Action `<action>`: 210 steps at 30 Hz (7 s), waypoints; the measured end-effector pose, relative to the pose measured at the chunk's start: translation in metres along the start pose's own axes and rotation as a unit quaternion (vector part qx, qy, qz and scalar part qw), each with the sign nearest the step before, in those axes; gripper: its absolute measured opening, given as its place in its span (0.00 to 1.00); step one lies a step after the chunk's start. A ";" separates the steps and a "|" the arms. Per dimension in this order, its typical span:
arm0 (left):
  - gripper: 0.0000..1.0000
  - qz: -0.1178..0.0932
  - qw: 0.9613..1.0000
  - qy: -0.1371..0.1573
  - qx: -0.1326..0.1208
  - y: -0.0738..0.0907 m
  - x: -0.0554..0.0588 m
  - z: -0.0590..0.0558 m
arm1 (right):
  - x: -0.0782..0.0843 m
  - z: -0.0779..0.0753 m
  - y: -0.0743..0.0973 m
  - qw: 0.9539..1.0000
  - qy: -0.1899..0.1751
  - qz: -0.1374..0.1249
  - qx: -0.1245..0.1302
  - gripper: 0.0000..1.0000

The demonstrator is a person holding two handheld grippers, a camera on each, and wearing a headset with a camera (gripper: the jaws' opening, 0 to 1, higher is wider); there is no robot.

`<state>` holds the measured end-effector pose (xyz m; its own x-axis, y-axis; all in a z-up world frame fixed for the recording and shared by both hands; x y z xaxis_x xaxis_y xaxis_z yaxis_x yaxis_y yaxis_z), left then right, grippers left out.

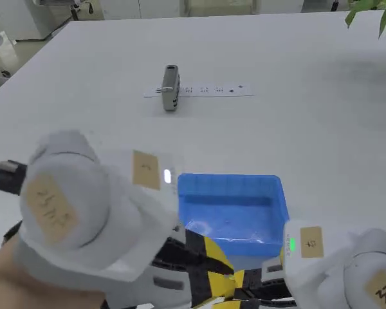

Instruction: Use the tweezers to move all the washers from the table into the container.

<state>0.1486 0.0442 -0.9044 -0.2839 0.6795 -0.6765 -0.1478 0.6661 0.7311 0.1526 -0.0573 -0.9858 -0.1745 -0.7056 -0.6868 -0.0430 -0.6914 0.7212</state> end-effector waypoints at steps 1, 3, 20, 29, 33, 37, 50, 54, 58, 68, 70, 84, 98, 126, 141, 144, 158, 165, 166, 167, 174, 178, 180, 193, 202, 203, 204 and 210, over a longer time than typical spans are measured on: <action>0.13 -0.006 1.000 0.015 -0.008 0.002 0.004 0.000 | 0.001 -0.001 0.000 1.000 -0.007 -0.003 0.001 0.02; 0.24 -0.019 0.998 0.051 -0.021 0.005 0.014 0.000 | 0.002 -0.003 0.001 0.999 -0.030 -0.011 0.001 0.02; 0.87 -0.203 0.926 0.248 -0.200 0.027 0.068 -0.005 | 0.015 -0.010 0.010 0.984 -0.165 -0.061 -0.021 0.02; 0.98 -0.220 0.896 0.240 -0.300 0.036 0.072 0.003 | 0.018 -0.021 0.028 0.973 -0.212 -0.089 -0.027 0.02; 0.98 -0.214 0.894 0.237 -0.314 0.038 0.075 0.003 | 0.022 -0.027 0.034 0.968 -0.230 -0.093 -0.028 0.02; 0.95 -0.213 0.898 0.237 -0.304 0.039 0.086 0.007 | 0.023 -0.034 0.046 0.961 -0.255 -0.107 -0.021 0.03; 0.91 -0.212 0.894 0.241 -0.314 0.038 0.079 0.004 | 0.009 -0.055 0.080 0.950 -0.273 -0.152 0.028 0.03; 0.90 -0.212 0.894 0.240 -0.314 0.038 0.078 0.004 | 0.005 -0.065 0.085 0.950 -0.265 -0.157 0.050 0.03; 0.89 -0.211 0.895 0.239 -0.311 0.038 0.078 0.003 | 0.004 -0.078 0.084 0.953 -0.252 -0.150 0.080 0.03; 0.86 -0.211 0.894 0.242 -0.312 0.039 0.080 0.003 | 0.002 -0.105 0.069 0.964 -0.196 -0.127 0.125 0.02; 0.86 -0.211 0.894 0.243 -0.311 0.039 0.080 0.003 | 0.003 -0.109 0.066 0.966 -0.191 -0.115 0.132 0.02; 0.86 -0.206 0.893 0.243 -0.318 0.041 0.083 0.004 | 0.013 -0.120 0.045 0.976 -0.167 -0.064 0.127 0.02; 0.85 -0.211 0.892 0.245 -0.316 0.041 0.083 0.004 | 0.015 -0.119 0.037 0.980 -0.147 -0.033 0.130 0.03; 0.84 -0.218 0.890 0.246 -0.316 0.042 0.083 0.004 | -0.007 -0.092 0.066 0.966 -0.182 -0.115 0.139 0.03; 0.84 -0.213 0.893 0.240 -0.316 0.041 0.083 0.004 | -0.010 -0.058 0.060 0.969 -0.187 -0.125 0.107 0.03; 0.84 -0.212 0.893 0.240 -0.315 0.041 0.083 0.004 | -0.011 -0.050 0.051 0.970 -0.187 -0.125 0.091 0.03; 0.82 -0.205 0.895 0.241 -0.315 0.040 0.086 0.004 | -0.004 -0.035 0.012 0.979 -0.181 -0.089 0.043 0.03; 0.82 -0.202 0.897 0.239 -0.313 0.039 0.085 0.004 | 0.000 -0.030 0.002 0.985 -0.158 -0.062 0.042 0.03; 0.82 -0.202 0.897 0.239 -0.313 0.039 0.085 0.004 | 0.001 -0.030 0.001 0.985 -0.156 -0.060 0.043 0.03; 0.82 -0.201 0.897 0.239 -0.312 0.039 0.085 0.004 | 0.001 -0.029 0.001 0.986 -0.149 -0.056 0.047 0.03; 0.82 -0.198 0.900 0.237 -0.309 0.038 0.085 0.004 | -0.002 -0.022 -0.001 0.994 -0.096 -0.034 0.050 0.03; 0.82 -0.194 0.902 0.233 -0.307 0.037 0.084 0.004 | -0.004 -0.017 -0.004 0.995 -0.082 -0.032 0.052 0.04; 0.82 -0.193 0.903 0.233 -0.305 0.036 0.084 0.003 | -0.005 -0.016 -0.005 0.995 -0.079 -0.030 0.053 0.04; 0.81 -0.190 0.904 0.229 -0.305 0.036 0.084 0.003 | -0.004 -0.018 -0.004 0.996 -0.061 -0.019 0.062 0.02; 0.81 -0.194 0.901 0.231 -0.312 0.038 0.084 0.003 | -0.002 -0.017 0.005 0.994 -0.084 -0.034 0.064 0.02; 0.81 -0.193 0.901 0.231 -0.313 0.038 0.085 0.003 | -0.002 -0.016 0.008 0.994 -0.086 -0.037 0.061 0.02; 0.81 -0.193 0.901 0.232 -0.313 0.038 0.085 0.003 | -0.002 -0.014 0.011 0.993 -0.091 -0.041 0.059 0.02; 0.81 -0.193 0.901 0.232 -0.312 0.038 0.085 0.003 | -0.011 -0.015 0.029 0.991 -0.100 -0.063 0.060 0.02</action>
<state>0.1220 0.1278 -0.9343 -0.4407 0.1358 -0.8873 -0.7835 0.4242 0.4541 0.1677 -0.0716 -0.9589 -0.3514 -0.5622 -0.7486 -0.1915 -0.7395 0.6453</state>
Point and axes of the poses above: the centre of the closed fingertips' face, and the gripper's own axes: y roughly backward along the fingers, z roughly to its left, x roughly out of its underside, the point moved 8 cm from there along y, roughly backward along the fingers, and after that the axes turned 9 degrees about z, right-handed, at the moved point
